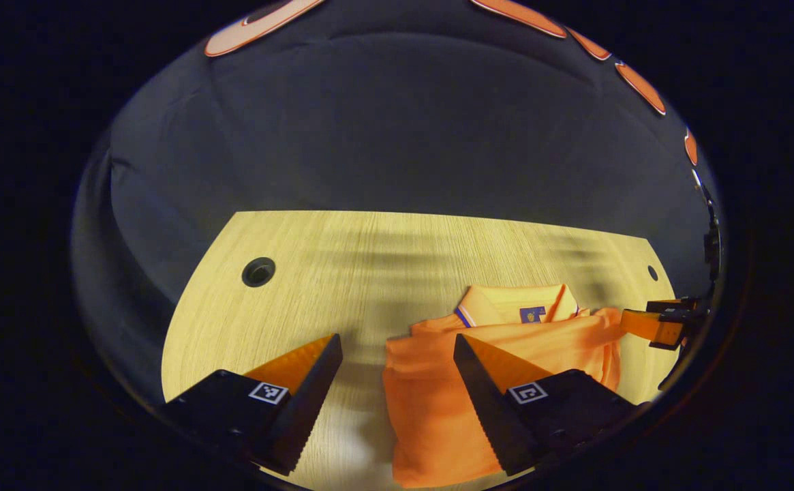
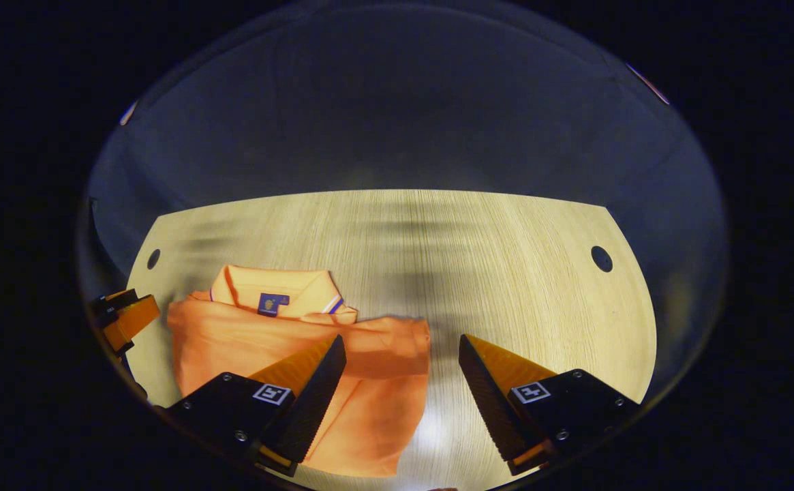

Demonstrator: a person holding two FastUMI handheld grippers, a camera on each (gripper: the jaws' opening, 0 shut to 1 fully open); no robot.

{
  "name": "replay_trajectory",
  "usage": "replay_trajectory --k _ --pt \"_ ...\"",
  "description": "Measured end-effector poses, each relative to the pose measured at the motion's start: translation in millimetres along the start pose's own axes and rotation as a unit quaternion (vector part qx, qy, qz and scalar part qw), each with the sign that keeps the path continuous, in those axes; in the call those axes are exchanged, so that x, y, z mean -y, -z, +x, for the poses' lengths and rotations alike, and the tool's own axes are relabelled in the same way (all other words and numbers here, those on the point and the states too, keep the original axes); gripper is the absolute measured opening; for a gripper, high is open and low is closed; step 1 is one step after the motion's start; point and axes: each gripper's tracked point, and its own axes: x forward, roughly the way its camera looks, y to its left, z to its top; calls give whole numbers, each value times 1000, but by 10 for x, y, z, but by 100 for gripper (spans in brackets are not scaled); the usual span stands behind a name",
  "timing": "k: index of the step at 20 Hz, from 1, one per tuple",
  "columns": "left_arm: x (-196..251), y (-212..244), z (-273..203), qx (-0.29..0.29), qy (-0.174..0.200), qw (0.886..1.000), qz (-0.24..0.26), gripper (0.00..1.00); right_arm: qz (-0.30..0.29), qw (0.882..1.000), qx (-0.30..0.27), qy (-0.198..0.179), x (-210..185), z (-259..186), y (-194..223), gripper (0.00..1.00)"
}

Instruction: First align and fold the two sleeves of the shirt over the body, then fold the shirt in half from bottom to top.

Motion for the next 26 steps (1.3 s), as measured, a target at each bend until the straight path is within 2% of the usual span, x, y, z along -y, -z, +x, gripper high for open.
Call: replay_trajectory --k 4,10,14,19,21,26 --pt "26 -276 -431 48 14 999 -19 100 -8 999 46 -4 -18 -443 -116 100" --pt "119 -801 -1431 159 32 987 15 98 -18 989 148 -16 -131 -1380 -400 100" --pt "238 -988 -2158 228 57 972 10 98 -8 975 222 -27 -247 -2113 -502 100" --pt "155 -1138 -2965 297 81 952 0 98 -14 952 304 -18 -270 -2899 -473 100" --pt "66 -1112 -3186 316 84 945 -5 98 -8 942 336 -19 -336 -3140 -447 100" --pt "-95 -1111 -3448 342 87 936 0 98 28 930 367 -18 -442 -3456 -232 100"
